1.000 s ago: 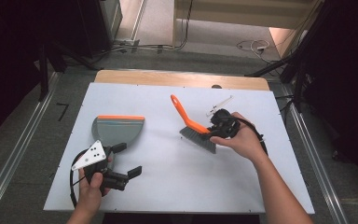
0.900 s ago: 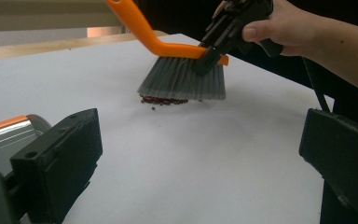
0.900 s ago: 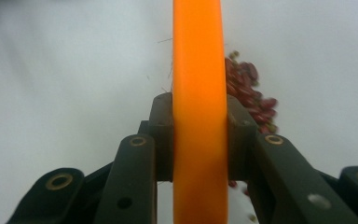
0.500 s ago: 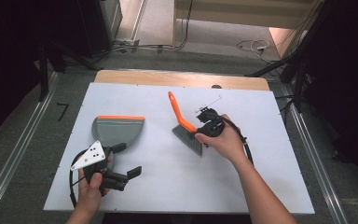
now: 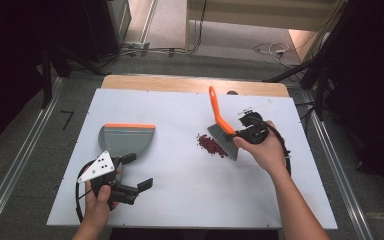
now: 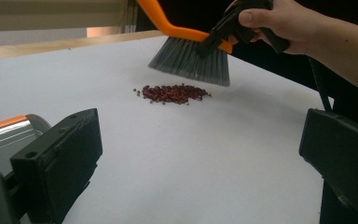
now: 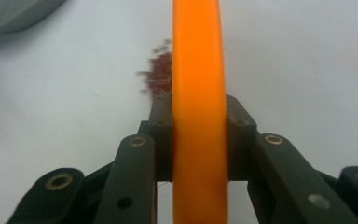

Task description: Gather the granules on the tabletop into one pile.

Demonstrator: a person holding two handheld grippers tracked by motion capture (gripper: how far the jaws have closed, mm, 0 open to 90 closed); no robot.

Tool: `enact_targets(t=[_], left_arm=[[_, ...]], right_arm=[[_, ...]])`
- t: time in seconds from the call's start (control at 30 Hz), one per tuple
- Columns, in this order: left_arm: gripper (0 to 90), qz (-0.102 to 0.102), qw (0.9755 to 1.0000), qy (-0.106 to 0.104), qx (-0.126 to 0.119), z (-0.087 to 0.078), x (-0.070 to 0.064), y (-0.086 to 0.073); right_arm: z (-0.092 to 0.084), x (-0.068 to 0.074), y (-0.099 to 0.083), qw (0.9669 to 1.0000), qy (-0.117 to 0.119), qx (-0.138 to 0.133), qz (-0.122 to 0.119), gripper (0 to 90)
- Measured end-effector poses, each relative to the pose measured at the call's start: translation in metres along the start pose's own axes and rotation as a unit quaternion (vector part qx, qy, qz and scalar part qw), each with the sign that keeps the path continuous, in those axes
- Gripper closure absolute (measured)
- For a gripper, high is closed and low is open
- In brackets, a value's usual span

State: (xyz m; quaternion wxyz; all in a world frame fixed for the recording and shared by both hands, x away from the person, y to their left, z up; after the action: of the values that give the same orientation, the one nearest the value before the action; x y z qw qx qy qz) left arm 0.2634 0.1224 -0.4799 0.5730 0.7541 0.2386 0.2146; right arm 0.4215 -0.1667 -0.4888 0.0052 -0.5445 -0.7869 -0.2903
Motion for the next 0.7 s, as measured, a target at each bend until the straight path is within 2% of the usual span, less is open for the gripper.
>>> enact_targets(t=[0.07, 0.13, 0.17, 0.27, 0.37, 0.4, 0.47, 0.53, 0.57, 0.63, 0.7], left_arm=[[0.2, 0.0, 1.0, 0.0, 0.0, 0.0, 0.0, 0.0], [0.2, 0.0, 1.0, 0.0, 0.002, 0.001, 0.0, 0.0], [0.2, 0.001, 1.0, -0.001, 0.003, 0.001, 0.0, 0.0], [0.2, 0.001, 1.0, -0.002, 0.004, 0.003, -0.001, 0.0], [0.2, 0.001, 1.0, -0.002, 0.004, 0.003, -0.001, 0.0], [0.2, 0.0, 1.0, -0.002, 0.003, 0.002, -0.001, 0.0], [0.2, 0.0, 1.0, -0.002, 0.002, 0.002, -0.001, 0.0], [0.2, 0.0, 1.0, -0.002, 0.002, 0.001, -0.001, -0.001], [0.2, -0.001, 1.0, -0.001, 0.002, 0.001, 0.0, -0.001], [0.2, 0.001, 1.0, 0.0, 0.001, 0.001, 0.0, 0.0], [0.2, -0.001, 1.0, -0.001, 0.001, 0.0, 0.0, 0.0]], right_arm=[[-0.008, -0.015, 0.0, 0.9992, -0.036, -0.014, 0.007, 68.4], [-0.01, -0.025, -0.001, 0.9974, -0.069, -0.014, 0.014, 68.4], [-0.009, -0.03, -0.002, 0.9961, -0.087, -0.014, 0.009, 68.4], [-0.003, -0.033, -0.006, 0.9925, -0.123, -0.005, -0.001, 68.4], [0.009, -0.03, -0.01, 0.9892, -0.145, 0.004, -0.023, 68.4], [0.011, -0.028, -0.011, 0.9884, -0.15, 0.004, -0.025, 68.4], [0.017, -0.02, -0.013, 0.9893, -0.142, 0.003, -0.036, 68.4], [0.019, -0.013, -0.013, 0.9886, -0.143, 0.003, -0.047, 68.4], [0.019, -0.011, -0.013, 0.988, -0.146, 0.003, -0.05, 68.4], [0.016, -0.006, -0.01, 0.9889, -0.139, -0.003, -0.052, 68.4], [0.01, 0.002, -0.006, 0.9885, -0.14, -0.018, -0.054, 68.4]])
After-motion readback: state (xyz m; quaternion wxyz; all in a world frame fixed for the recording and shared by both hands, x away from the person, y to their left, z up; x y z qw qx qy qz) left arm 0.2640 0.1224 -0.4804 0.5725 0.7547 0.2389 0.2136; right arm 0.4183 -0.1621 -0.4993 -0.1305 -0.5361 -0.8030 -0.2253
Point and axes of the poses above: each handheld gripper's, and its own axes: z roughly forward along the jaws, y roughly out of its top, x roughly to its left, the point moved 9 cm from there along z, roughly forward along the jaws, and after that the axes turned 15 degrees about z, right-handed, at the moved point
